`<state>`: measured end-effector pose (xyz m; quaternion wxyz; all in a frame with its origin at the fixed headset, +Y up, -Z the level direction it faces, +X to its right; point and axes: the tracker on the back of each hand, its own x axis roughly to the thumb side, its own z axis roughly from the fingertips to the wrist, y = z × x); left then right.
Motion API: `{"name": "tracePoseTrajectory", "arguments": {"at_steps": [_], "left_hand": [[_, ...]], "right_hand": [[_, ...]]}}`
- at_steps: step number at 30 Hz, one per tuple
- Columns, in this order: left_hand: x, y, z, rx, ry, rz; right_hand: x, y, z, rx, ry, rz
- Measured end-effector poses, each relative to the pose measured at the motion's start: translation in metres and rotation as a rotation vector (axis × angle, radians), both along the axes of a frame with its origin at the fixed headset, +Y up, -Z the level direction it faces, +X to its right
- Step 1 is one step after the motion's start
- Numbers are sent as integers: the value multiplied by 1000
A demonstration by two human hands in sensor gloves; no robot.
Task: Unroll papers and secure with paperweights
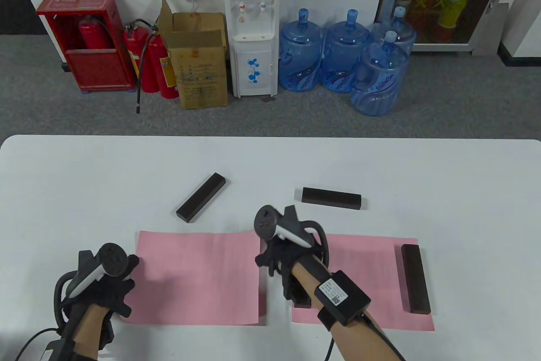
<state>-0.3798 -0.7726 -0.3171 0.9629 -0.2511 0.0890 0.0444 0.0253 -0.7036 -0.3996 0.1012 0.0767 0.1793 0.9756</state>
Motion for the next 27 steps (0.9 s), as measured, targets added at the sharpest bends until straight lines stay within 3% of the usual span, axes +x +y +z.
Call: {"name": "tracePoseTrajectory", "arguments": {"at_steps": [3,6,11,14,20,27], "left_hand": [[0,0,0,0,1,1],[0,0,0,-2,2,2],[-1,-1,1,-6,5,13],[-1,0,0,-8,5,12],[-1,-1,1,-8,6,12],[-1,-1,1,-9,7,14]], "right_hand": [[37,16,-43,66,-145,13],[62,13,-73,125,-241,114],[87,-21,-112,79,-304,352],[90,-39,-122,15,-325,363],[88,-57,-135,31,-277,401],[80,-45,-133,115,-258,434]]}}
